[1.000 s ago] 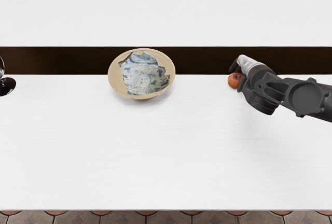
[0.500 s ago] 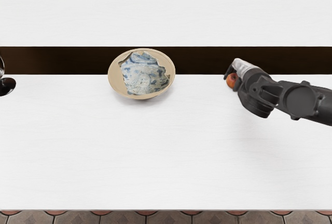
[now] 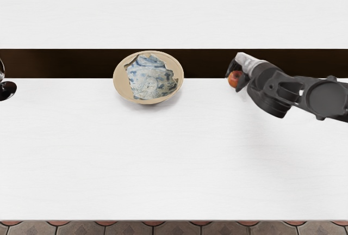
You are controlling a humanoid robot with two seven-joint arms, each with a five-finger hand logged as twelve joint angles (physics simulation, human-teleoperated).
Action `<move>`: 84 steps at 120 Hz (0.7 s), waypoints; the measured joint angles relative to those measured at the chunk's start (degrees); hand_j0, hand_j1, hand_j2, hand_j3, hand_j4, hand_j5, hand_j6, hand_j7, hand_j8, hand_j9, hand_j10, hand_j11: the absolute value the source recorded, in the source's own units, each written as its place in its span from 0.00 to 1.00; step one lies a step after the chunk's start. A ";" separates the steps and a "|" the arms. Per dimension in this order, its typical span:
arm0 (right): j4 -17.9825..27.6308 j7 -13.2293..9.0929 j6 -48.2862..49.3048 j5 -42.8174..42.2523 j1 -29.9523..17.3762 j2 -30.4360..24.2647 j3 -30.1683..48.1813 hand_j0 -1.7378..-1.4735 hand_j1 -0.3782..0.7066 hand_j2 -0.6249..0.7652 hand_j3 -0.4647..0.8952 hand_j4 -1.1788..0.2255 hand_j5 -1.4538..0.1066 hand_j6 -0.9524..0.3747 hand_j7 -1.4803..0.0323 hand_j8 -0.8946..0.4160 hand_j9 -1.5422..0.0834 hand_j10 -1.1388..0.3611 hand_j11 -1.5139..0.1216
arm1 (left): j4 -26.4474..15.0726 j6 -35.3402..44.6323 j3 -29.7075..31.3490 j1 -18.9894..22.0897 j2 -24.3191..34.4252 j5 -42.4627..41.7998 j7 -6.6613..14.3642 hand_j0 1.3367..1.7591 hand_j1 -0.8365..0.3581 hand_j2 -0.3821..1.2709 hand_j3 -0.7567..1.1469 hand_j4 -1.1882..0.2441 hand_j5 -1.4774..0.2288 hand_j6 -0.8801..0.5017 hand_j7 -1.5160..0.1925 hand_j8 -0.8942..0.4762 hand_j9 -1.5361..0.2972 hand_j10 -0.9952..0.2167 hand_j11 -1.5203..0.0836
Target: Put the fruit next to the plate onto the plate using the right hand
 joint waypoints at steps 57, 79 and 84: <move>10.23 -0.02 0.16 0.99 7.38 1.14 3.53 0.31 0.69 0.64 0.34 0.36 0.26 0.45 0.33 0.44 0.34 0.27 0.32 | 0.00 0.00 0.00 0.00 0.00 0.00 0.00 0.76 0.99 0.23 0.40 0.83 0.87 0.64 0.89 0.65 0.84 0.82 0.95; 3.67 -0.02 0.89 1.28 9.43 9.98 4.46 0.30 0.71 0.66 0.34 0.36 0.24 0.46 0.33 0.46 0.33 0.27 0.31 | 0.00 0.00 0.00 0.00 0.00 0.00 0.00 0.76 0.99 0.23 0.40 0.83 0.87 0.64 0.89 0.65 0.84 0.82 0.95; 1.36 -0.02 1.21 1.33 9.96 12.45 4.53 0.30 0.71 0.65 0.34 0.37 0.24 0.46 0.33 0.46 0.33 0.27 0.31 | 0.00 0.00 0.00 0.00 0.00 0.00 0.00 0.76 0.99 0.23 0.40 0.83 0.87 0.64 0.89 0.65 0.84 0.82 0.95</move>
